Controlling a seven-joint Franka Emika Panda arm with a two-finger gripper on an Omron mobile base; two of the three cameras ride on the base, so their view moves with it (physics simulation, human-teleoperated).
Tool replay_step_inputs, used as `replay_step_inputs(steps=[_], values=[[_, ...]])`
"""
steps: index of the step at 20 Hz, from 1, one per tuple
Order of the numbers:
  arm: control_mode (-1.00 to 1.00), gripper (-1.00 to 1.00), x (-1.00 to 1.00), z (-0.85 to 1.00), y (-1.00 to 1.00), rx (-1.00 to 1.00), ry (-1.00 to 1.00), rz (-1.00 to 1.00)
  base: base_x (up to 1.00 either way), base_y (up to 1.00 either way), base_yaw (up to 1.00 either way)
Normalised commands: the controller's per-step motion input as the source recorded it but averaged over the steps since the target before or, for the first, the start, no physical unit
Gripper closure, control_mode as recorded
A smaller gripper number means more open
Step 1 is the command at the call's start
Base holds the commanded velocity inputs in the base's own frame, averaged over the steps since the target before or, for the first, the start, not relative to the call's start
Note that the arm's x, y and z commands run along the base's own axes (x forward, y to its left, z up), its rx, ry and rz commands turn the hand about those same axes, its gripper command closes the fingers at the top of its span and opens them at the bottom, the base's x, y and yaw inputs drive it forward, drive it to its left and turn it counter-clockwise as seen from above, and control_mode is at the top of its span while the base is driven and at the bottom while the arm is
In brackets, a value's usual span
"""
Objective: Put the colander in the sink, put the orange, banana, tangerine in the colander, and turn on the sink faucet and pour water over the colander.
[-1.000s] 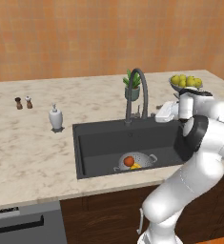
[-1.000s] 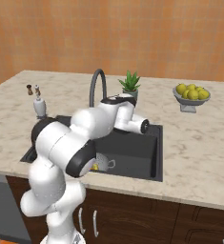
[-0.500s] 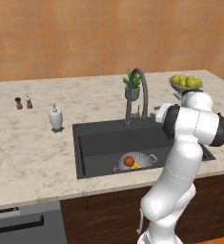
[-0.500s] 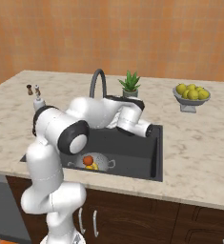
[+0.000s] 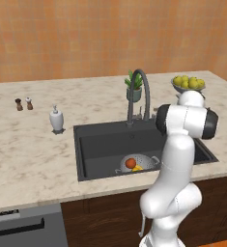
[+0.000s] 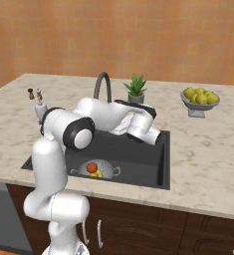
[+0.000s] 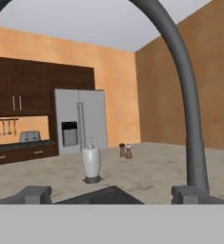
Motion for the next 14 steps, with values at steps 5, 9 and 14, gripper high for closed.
replay_step_inputs(steps=[5, 9, 14], values=[[-1.0, -1.0, 0.25, 0.0, 0.16, 0.0, -0.07, 0.0, 0.0, 0.0, 0.0], [-1.0, -1.0, 0.34, 0.02, -0.03, 0.0, -0.03, 0.0, 0.0, 0.0, 0.0], [-1.0, -1.0, 0.36, 0.0, -0.01, 0.0, 0.0, 0.0, 0.0, 0.0, 0.0]])
